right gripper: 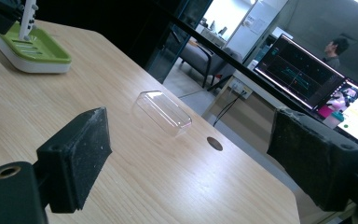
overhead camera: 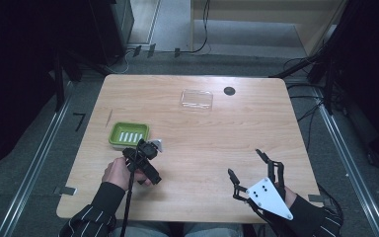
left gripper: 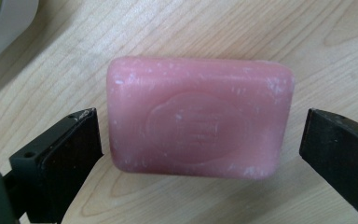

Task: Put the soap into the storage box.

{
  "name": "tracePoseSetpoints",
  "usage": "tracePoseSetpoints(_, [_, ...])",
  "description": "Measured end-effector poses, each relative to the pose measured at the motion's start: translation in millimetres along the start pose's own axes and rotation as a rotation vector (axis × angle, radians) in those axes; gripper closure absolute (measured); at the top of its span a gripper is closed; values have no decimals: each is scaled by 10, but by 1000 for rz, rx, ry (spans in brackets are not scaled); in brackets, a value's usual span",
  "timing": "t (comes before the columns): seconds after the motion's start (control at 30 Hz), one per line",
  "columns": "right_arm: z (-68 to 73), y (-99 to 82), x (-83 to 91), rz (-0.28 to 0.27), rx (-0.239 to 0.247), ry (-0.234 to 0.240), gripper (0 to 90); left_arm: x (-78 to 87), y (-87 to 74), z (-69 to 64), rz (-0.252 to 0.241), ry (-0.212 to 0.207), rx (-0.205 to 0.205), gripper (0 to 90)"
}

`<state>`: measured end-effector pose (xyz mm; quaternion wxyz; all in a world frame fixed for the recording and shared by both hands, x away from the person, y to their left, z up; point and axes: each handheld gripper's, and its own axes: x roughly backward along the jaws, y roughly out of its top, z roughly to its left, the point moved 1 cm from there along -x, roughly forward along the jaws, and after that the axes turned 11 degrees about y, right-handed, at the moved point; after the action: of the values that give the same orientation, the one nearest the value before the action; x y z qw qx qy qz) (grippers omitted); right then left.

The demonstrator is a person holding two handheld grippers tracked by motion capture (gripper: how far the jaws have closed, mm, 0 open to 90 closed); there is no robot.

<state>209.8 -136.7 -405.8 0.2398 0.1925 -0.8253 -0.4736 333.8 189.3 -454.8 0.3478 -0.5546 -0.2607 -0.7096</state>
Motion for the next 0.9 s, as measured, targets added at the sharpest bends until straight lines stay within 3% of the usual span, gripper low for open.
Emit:
tracePoseSetpoints(0.63, [-1, -1, 1, -1, -2, 0, 132, -125, 8, 29, 4, 1, 5, 10])
tracePoseSetpoints(0.7, [-2, -1, 2, -2, -5, 0, 132, -124, 10, 24, 5, -19, -10, 115])
tracePoseSetpoints(0.9, [-1, -1, 2, -2, -5, 0, 132, -121, 11, 2, 2, -1, -4, 132])
